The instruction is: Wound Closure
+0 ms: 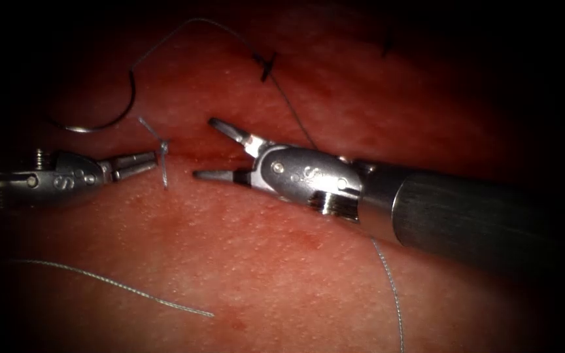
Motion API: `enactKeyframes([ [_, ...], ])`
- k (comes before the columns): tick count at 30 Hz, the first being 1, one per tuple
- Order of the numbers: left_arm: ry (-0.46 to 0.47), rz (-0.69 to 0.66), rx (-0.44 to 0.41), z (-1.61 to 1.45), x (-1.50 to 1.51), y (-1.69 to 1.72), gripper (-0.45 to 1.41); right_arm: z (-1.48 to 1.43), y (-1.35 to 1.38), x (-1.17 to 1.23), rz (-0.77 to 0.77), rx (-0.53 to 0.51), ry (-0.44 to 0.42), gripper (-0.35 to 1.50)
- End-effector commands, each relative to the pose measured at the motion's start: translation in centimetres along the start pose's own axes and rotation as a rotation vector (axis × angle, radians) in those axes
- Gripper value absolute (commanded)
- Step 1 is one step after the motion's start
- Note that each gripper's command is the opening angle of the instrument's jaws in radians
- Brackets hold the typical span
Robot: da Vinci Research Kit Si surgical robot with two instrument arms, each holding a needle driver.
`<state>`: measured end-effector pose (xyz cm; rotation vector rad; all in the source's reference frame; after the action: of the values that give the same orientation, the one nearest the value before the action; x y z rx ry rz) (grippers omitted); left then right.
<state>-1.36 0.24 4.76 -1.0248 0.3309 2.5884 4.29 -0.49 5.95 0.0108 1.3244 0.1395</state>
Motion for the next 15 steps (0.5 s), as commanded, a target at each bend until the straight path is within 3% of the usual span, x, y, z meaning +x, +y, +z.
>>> enactKeyframes([
  [1,0.004,0.000,0.001,0.09,0.02,-0.01,-0.45,0.21,0.07,0.07,0.000,-0.007,0.003,1.09],
  [6,0.012,-0.013,-0.003,0.08,0.02,-0.02,-0.45,0.45,0.05,0.13,0.000,0.000,-0.004,1.09],
  [15,0.020,-0.026,-0.014,0.04,0.03,-0.06,-0.45,0.65,-0.01,-0.01,-0.060,0.023,-0.038,1.08],
])
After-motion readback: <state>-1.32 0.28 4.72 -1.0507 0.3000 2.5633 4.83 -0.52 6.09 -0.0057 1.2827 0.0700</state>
